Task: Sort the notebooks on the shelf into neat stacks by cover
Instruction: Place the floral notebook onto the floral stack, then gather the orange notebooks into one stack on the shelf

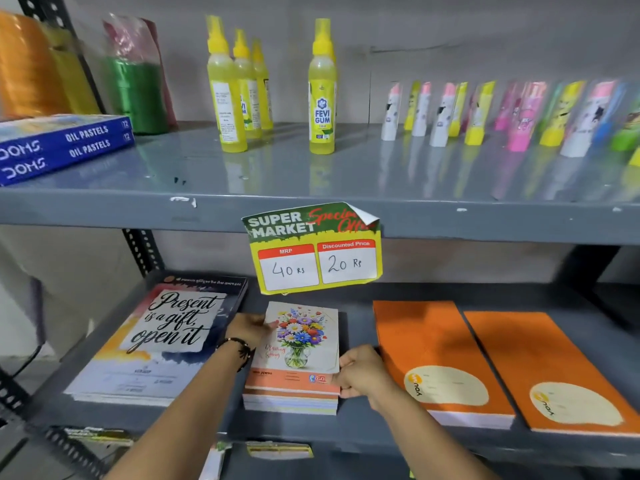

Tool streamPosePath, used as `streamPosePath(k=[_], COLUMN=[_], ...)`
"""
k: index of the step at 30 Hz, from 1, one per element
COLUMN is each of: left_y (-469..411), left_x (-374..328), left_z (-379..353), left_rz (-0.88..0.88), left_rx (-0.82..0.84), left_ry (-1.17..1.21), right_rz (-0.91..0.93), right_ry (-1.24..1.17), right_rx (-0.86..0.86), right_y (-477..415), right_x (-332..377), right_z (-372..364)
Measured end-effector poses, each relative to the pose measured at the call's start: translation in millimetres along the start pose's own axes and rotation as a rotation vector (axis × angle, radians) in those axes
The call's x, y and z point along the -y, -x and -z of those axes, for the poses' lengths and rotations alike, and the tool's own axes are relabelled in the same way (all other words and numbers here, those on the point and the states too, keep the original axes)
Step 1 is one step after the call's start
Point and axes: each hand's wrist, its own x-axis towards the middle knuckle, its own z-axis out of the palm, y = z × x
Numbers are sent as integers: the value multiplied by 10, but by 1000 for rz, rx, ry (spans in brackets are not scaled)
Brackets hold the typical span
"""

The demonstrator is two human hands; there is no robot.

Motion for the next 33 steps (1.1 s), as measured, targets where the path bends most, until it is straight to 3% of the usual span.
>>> streamPosePath(k=[4,6,10,15,19,23,26,30,33], left_y=[-16,30,80,383,650,957,1106,1141,1083], left_x=[-30,-93,-389,-1182,-1735,-2059,-2189,-2194,-2206], left_z=[-46,-63,-266,-1134,-2054,-2891,-3326,-3579,-3693], left_rz=[1,-16,-115,-376,-393,-419,-320,-146,16], left_rx=[-26,-139,-306,-152,145,306,418,382,391], left_ry=[-98,-198,-49,41,276,207,61,-165,-68], right_rz=[8,53,203,271,189,169,49,-211,-279], right_ry=[50,102,90,177,289,338,495,645,714], right_rx=[-4,-45,-297,-612,-788,-822,-723,-541,-469], right_y=[21,35,44,171,230,330,340,272,247], right_x=[-7,-2,-14,-251,-559,-794,-991,-1228,-1194], right_z=[12,97,566,1572,2355,2964,3271,3419,3459])
